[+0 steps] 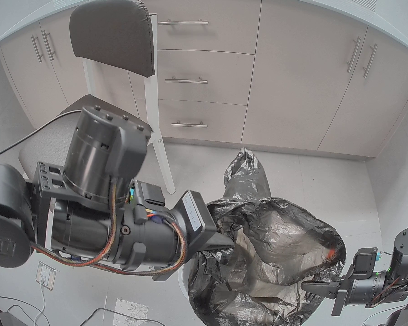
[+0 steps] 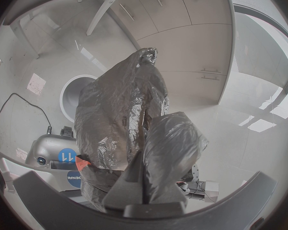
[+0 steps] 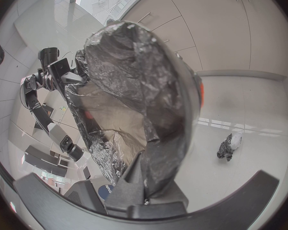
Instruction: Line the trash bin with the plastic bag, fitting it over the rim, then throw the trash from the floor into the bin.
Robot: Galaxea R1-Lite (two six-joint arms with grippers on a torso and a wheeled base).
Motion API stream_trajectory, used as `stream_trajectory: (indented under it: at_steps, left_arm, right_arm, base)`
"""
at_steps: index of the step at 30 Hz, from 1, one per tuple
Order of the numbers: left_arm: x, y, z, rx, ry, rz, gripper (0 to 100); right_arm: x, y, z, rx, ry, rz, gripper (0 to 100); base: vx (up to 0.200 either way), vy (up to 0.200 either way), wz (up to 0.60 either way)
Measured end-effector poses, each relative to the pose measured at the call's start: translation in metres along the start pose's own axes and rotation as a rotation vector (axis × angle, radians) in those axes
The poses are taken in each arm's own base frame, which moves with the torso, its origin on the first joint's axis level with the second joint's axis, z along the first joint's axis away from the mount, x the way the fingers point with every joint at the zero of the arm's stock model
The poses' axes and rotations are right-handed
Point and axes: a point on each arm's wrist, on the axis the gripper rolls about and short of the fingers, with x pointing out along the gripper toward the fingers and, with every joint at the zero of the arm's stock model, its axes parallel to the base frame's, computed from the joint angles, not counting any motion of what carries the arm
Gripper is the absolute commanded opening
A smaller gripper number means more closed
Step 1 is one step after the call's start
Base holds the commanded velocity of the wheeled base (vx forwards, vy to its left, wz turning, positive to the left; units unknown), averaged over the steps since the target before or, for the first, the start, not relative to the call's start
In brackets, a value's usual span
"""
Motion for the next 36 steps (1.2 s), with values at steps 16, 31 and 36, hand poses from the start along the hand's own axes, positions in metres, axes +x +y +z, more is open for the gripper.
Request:
stream_trajectory:
  at_steps: [16,31,36]
  left_arm:
    - [0.019,0.026,0.005,0.016,0.011,0.1,0]
    - [0.057,0.058,0.032,0.093,-0.048,0.153,0]
    - [0.065,0.073,0.042,0.12,-0.09,0.157,0]
  right_arm:
    - [0.017,-0.006,-0.002,0.042,0.081,-0.005,0]
    - [0.082,-0.025,0.008,-0.005,-0.011,0.009,0]
    - [0.101,-0.035,-0.003,-0.02,-0.031,0.006,0]
  base:
    - [0.0,0.0,0.0]
    - [0.0,0.0,0.0]
    - [0.0,0.0,0.0]
